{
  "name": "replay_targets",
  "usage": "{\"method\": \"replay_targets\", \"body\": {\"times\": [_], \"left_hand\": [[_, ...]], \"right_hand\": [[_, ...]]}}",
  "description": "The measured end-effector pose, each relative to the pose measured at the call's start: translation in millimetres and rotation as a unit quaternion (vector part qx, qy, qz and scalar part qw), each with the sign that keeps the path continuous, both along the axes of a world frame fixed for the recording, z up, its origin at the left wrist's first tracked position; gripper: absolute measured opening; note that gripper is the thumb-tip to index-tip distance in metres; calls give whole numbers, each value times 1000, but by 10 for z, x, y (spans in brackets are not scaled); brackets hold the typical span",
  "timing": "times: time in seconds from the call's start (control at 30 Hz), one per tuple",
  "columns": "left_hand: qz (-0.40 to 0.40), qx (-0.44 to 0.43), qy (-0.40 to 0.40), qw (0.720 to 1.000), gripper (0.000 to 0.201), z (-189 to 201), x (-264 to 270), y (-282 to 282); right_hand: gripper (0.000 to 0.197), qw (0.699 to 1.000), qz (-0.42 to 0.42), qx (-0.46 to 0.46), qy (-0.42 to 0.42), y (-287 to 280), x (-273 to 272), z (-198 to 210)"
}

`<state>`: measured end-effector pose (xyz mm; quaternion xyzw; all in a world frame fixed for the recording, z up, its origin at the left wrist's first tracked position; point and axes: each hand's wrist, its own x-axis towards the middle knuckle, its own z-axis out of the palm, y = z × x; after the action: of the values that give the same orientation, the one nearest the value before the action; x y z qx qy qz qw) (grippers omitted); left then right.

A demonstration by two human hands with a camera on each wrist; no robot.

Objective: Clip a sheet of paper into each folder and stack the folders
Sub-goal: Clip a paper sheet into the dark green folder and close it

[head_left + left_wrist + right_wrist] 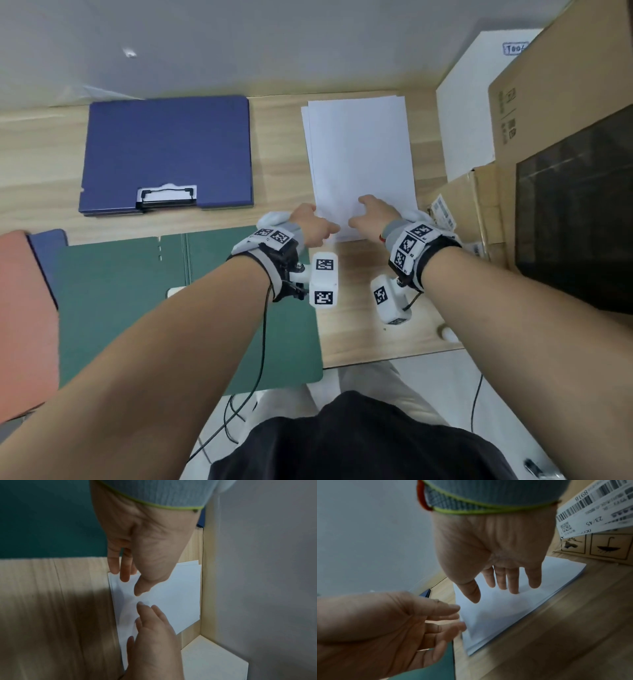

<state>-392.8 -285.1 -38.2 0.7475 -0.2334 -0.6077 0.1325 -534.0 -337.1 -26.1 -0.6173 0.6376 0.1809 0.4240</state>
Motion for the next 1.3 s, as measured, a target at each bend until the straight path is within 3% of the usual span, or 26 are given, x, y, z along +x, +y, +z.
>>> {"method": "replay_targets", "body": {"times": [0.1,0.17,0.37,0.47,0.53,0.73,0.83,0.93,1.0,1.07,1.1,1.2,1.27,1.3], "left_hand": [[19,8,17,1000,75,-5,-17,-61],[9,-11,-20,1000,74,-11,-32,-88],[-84,-72,-64,992,27,19,-102,-193],[-114,-81,-101,985,35,31,-116,-262],[-125,-84,-116,982,29,20,-81,-302],[-3,-174,-53,983,25,414,202,-199],[58,-194,-2,979,37,611,483,-29],[66,-202,10,977,52,754,855,258],[50,-189,-16,981,51,783,1071,416],[4,-159,-91,983,37,805,1314,616],[-17,-143,-138,980,30,812,1423,700],[-32,-105,-237,965,10,852,1625,856],[3,-115,-257,960,13,869,1762,952],[24,-134,-248,959,26,874,1829,989]], "right_hand": [[68,1000,0,0,1,-23,-30,-29],[69,1000,-4,0,0,-22,-38,-34],[72,999,-26,24,-14,-16,-49,-47],[70,998,-37,36,-27,-9,-64,-37],[66,998,-42,19,-35,-24,-93,2],[70,985,-149,-36,-74,-155,-176,98],[91,952,-272,-42,-134,-206,-163,221],[109,909,-355,1,-219,-143,-79,293],[79,884,-363,21,-294,-56,66,413],[40,874,-327,38,-357,114,327,615],[29,873,-307,36,-378,182,448,681],[32,873,-261,13,-412,334,719,809],[36,877,-238,-4,-417,439,859,822],[35,882,-225,-11,-413,470,902,807]]}}
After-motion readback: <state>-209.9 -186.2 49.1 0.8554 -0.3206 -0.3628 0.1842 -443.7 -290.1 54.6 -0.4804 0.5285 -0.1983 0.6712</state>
